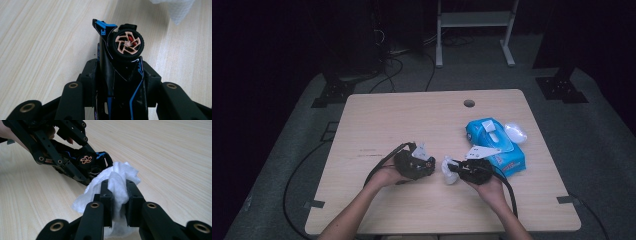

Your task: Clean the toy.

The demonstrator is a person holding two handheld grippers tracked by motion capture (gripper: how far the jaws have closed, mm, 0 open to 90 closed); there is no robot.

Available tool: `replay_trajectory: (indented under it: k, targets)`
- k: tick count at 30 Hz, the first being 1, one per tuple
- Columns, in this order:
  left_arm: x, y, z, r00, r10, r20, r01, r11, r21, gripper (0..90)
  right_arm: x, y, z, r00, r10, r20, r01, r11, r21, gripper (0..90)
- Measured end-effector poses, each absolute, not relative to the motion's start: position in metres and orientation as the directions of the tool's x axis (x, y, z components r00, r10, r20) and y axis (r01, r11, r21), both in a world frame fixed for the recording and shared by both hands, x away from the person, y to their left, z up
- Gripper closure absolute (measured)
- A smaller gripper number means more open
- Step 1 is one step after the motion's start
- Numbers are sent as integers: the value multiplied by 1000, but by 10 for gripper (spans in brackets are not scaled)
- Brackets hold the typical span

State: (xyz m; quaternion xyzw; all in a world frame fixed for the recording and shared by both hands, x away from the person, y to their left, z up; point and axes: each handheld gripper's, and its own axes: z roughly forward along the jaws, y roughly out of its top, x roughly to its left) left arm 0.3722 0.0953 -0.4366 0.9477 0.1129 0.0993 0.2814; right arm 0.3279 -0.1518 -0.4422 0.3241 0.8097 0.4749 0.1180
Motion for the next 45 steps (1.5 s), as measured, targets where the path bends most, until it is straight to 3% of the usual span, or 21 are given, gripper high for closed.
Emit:
replay_trajectory:
  k: [4, 10, 18, 23, 30, 39, 45]
  targets:
    - [367, 94, -435, 955, 250, 158, 120, -815, 567, 573, 328, -151, -439, -765, 633, 118, 403, 328, 855, 781]
    - [358, 96, -425, 956, 241, 166, 70, -738, 671, 575, 327, -147, -423, -782, 611, 122, 360, 283, 889, 781]
    - [342, 100, -417, 959, 248, 136, 40, -597, 801, 575, 315, -132, -396, -824, 554, 117, 290, 235, 928, 781]
    - [337, 109, -420, 960, 259, 105, 51, -531, 846, 576, 310, -125, -393, -834, 547, 75, 256, 263, 930, 781]
    - [335, 120, -424, 955, 283, 86, 66, -487, 871, 576, 314, -136, -403, -801, 595, 69, 283, 275, 919, 781]
    - [332, 121, -421, 953, 290, 88, 61, -470, 881, 576, 309, -122, -392, -833, 551, 46, 226, 263, 938, 781]
    - [332, 119, -421, 953, 290, 89, 60, -469, 881, 576, 314, -137, -405, -794, 603, 69, 287, 273, 918, 781]
